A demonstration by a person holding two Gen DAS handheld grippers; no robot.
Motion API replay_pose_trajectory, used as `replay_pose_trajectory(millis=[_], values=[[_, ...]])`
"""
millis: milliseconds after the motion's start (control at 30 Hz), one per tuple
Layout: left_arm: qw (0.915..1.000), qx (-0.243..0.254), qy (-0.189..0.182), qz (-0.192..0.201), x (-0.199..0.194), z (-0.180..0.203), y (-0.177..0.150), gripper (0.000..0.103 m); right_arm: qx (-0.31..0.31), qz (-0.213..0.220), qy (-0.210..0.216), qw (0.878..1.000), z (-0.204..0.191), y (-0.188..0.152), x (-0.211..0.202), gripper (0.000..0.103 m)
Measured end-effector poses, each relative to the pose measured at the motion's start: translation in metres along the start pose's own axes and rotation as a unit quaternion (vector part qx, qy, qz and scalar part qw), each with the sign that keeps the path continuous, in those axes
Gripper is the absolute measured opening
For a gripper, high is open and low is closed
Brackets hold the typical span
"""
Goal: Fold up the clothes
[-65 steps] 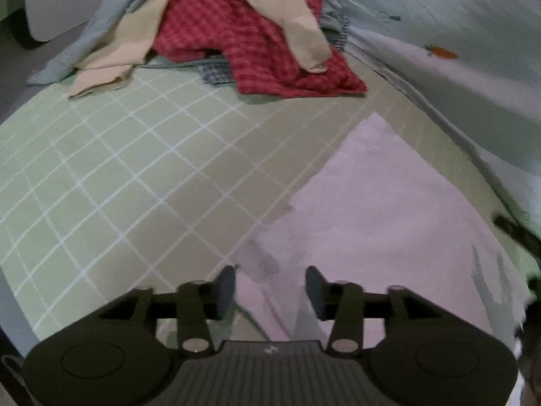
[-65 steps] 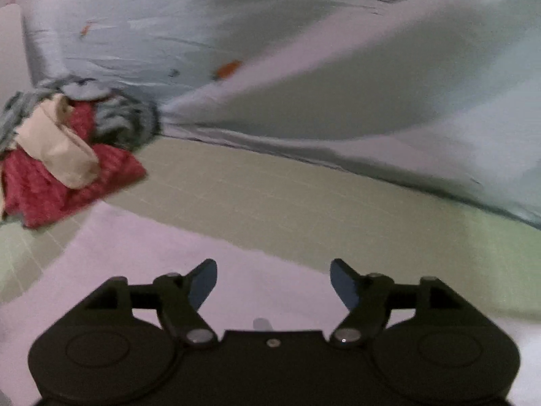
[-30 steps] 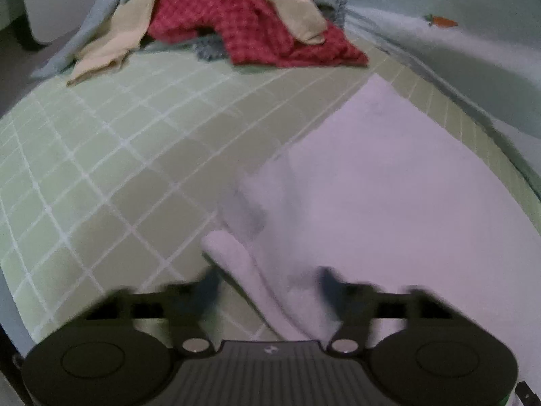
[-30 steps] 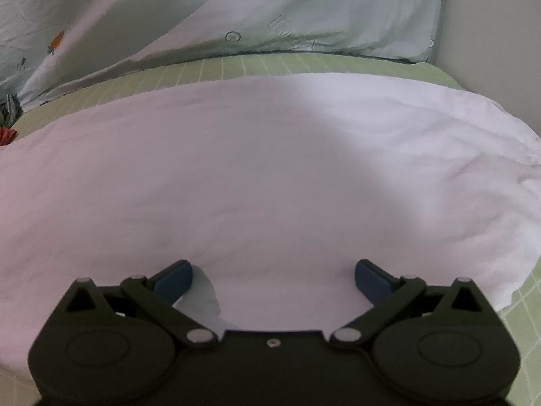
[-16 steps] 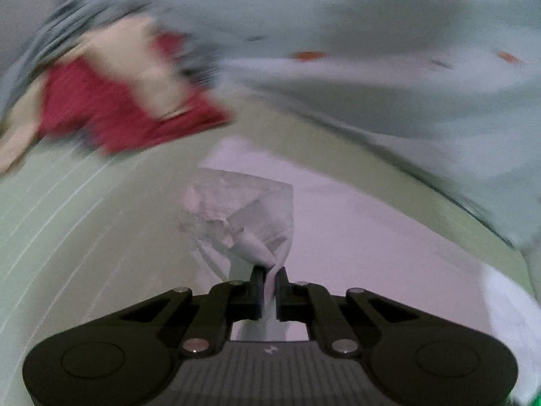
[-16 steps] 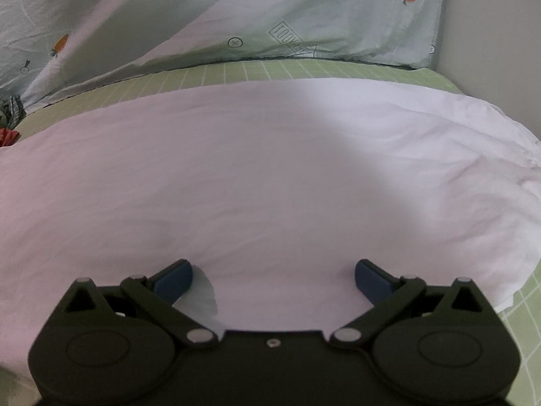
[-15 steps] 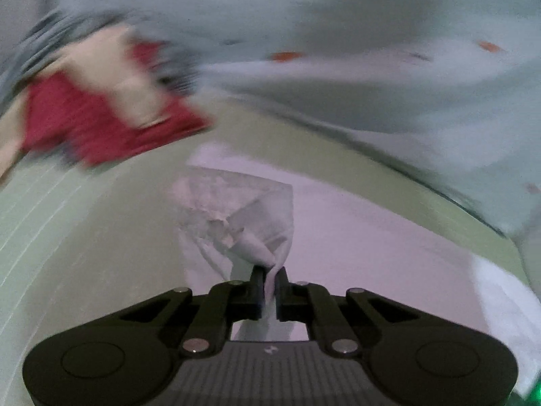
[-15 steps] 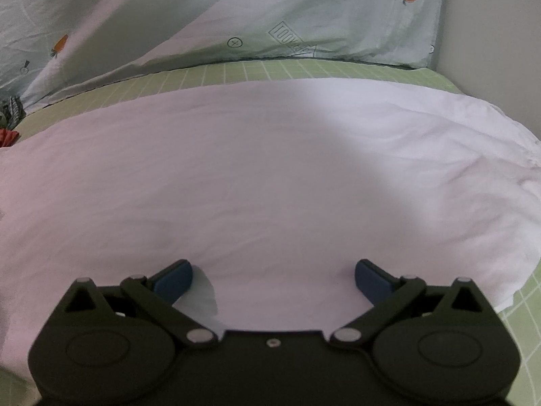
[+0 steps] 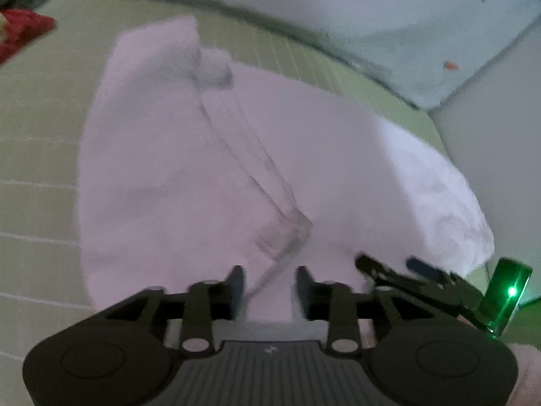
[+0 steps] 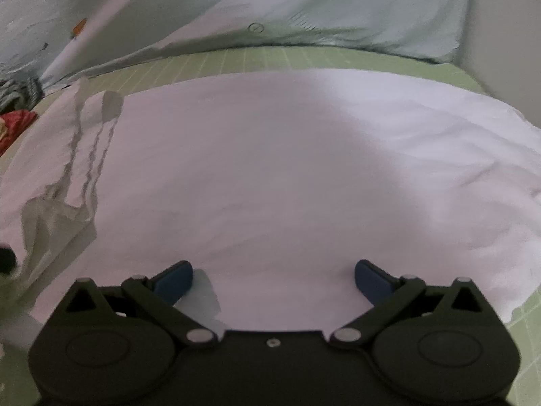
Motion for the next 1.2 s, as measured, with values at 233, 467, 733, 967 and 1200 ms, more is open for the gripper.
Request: replay_pose_trajectory(millis=[233,467,733,967,1200], values=[[0.9904,-0.053,0.125,0.024,-0.027,-0.062,0.017,0.054,0.032,0.016,0.110,0.993,-0.029,0.036,-0.017,0.045],[0.9831,-0.087,0.159,-0.028,-0.013,-0.092,-0.004,0.054,0.101,-0.068,0.282,0.952,-0.093,0.056,0.011,0.013],[0.9842,-0.120,0.124,-0.041,-0.007,-0.095,-0.014,0.056,0.071,-0.125,0.316,0.938,-0.138,0.041,0.029,0.028],[0.9847,-0.114,0.123,-0.048,-0.008,-0.091,-0.015,0.061,0.067,-0.122,0.336,0.931,-0.145,0.040,0.021,0.004],[0.9843,-0.125,0.118,-0.042,-0.021,-0.098,-0.019,0.068,0.074,-0.105,0.286,0.949,-0.102,0.026,-0.001,0.004]])
Point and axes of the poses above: each gripper's, at about its wrist camera, not at the fingertips, and x roughly the way its jaws point, z to its right, y to its top, the point moved 9 cm from there along x, roughly the way its jaws point, and after that the axes turned 6 degrees about x, right-handed, at the moved point
